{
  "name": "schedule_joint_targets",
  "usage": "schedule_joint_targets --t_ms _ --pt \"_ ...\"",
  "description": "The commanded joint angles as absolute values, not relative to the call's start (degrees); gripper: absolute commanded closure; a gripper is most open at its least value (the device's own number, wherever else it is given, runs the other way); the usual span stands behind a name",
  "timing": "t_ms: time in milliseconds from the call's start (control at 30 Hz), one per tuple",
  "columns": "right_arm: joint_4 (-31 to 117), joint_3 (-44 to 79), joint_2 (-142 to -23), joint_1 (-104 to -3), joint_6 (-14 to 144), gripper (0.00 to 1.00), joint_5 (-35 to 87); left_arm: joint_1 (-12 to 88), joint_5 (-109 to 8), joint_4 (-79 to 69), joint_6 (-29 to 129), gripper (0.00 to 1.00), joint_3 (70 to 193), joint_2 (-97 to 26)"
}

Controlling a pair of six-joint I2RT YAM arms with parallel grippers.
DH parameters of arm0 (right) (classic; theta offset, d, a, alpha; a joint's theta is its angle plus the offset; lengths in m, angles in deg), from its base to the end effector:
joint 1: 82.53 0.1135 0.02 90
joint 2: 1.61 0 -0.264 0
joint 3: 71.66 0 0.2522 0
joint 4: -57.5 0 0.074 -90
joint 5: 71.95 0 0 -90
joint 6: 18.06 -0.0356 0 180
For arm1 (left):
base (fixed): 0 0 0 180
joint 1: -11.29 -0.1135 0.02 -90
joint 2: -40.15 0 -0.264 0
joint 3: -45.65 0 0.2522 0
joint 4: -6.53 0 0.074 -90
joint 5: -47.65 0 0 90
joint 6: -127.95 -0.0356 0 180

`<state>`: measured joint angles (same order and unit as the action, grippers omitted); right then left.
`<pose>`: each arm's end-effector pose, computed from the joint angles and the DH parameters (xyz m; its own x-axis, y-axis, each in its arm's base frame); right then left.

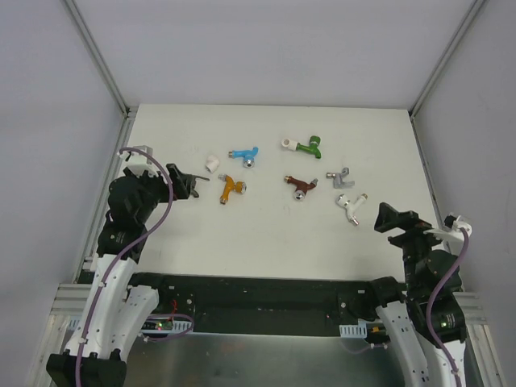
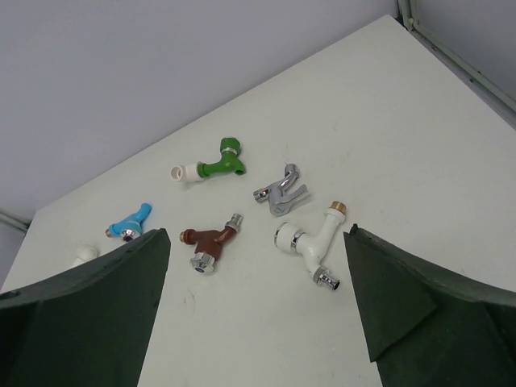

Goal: Install the water faucets

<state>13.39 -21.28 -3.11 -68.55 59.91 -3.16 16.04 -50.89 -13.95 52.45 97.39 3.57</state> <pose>0.0310 -0.0055 0.3193 0.1049 0.2264 -0.9684 0.1051 0.9658 0.2371 0.1592 -0.0185 0.3267 -0.1469 -0.2363 -0.9605 0.1988 0.9442 -0.2626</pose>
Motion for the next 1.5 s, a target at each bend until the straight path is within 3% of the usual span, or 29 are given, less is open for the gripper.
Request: schedule_joint_targets --t_ms 0,733,1100,1467 --pt "14.2 -20.6 -5.6 -66.5 58.9 0.01 -3.9 15.4 -53.4 -13.3 52.9 0.01 99.9 2.2" --pt "12.6 -18.9 -17.1 -65.7 59.2 0.01 9.5 15.5 -57.5 -25.0 59.3 0.01 115.0 -23.3" --pt "10.8 -15.5 -37.2 -65.7 51.5 0.01 16.9 15.6 -58.2 -34.4 56.1 0.01 118.1 -23.7" --pt "11.3 -9.2 -60.0 -68.6 52.3 0.08 0.5 15.6 -59.3 -35.3 52.8 0.01 114.0 -16.1"
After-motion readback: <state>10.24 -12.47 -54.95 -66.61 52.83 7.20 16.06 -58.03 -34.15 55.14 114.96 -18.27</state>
